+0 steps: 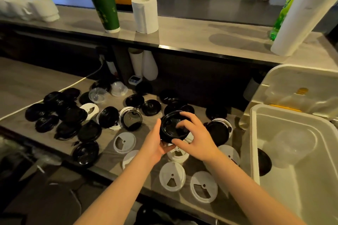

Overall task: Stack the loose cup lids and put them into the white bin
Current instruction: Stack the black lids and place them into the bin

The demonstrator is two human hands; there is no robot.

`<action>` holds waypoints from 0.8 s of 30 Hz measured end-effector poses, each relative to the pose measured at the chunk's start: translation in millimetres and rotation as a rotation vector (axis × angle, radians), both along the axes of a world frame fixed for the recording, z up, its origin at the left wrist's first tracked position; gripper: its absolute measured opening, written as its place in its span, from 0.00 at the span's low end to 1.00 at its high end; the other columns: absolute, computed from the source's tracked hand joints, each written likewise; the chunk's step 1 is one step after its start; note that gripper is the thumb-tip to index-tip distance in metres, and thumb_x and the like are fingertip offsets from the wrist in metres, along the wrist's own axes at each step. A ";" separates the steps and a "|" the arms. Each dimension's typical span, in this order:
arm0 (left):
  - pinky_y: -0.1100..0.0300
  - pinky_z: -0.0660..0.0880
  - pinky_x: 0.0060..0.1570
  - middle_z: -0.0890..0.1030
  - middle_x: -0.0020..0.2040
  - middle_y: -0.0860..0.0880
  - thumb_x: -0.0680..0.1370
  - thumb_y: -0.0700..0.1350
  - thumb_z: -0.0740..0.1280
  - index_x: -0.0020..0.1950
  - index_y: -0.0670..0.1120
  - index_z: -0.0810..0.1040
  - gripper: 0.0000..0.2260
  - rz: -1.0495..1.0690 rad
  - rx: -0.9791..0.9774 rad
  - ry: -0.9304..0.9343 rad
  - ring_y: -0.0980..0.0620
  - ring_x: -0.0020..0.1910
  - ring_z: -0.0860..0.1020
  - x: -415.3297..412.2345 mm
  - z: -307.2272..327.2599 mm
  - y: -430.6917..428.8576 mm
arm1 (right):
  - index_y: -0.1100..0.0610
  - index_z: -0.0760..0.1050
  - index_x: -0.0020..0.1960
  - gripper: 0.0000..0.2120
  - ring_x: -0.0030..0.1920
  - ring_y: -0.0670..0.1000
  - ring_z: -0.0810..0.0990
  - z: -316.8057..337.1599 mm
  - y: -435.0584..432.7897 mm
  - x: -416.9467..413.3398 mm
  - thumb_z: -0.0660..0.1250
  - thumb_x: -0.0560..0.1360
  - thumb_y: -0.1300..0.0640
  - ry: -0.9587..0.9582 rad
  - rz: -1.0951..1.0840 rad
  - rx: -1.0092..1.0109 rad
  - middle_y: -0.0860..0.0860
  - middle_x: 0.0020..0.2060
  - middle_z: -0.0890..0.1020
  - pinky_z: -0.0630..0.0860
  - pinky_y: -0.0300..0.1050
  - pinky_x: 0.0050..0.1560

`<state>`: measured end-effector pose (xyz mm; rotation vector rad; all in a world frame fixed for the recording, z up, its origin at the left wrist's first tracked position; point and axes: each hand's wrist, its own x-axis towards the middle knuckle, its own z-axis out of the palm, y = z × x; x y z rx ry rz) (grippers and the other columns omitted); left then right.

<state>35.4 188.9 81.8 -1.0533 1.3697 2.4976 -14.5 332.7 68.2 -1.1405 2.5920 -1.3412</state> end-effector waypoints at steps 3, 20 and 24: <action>0.53 0.76 0.41 0.81 0.55 0.44 0.81 0.58 0.53 0.61 0.50 0.75 0.19 0.012 0.014 0.018 0.47 0.52 0.79 2.9 0.6 0.1 | 0.50 0.77 0.60 0.24 0.70 0.47 0.65 0.9 2.6 -4.0 0.64 0.70 0.37 -0.057 0.049 0.036 0.45 0.70 0.65 0.67 0.47 0.68; 0.49 0.78 0.44 0.78 0.58 0.39 0.79 0.43 0.58 0.64 0.45 0.72 0.14 -0.066 -0.026 0.092 0.44 0.54 0.78 -0.7 -2.9 10.5 | 0.50 0.79 0.58 0.21 0.72 0.41 0.61 7.8 16.6 -5.5 0.60 0.72 0.41 -0.095 -0.039 -0.039 0.39 0.60 0.74 0.56 0.34 0.69; 0.50 0.79 0.44 0.76 0.57 0.43 0.77 0.36 0.59 0.63 0.49 0.71 0.16 -0.083 -0.225 0.071 0.44 0.54 0.77 -4.4 0.0 9.9 | 0.53 0.77 0.57 0.16 0.60 0.38 0.71 10.9 17.3 -9.1 0.64 0.72 0.49 -0.009 -0.226 -0.187 0.41 0.53 0.77 0.69 0.35 0.61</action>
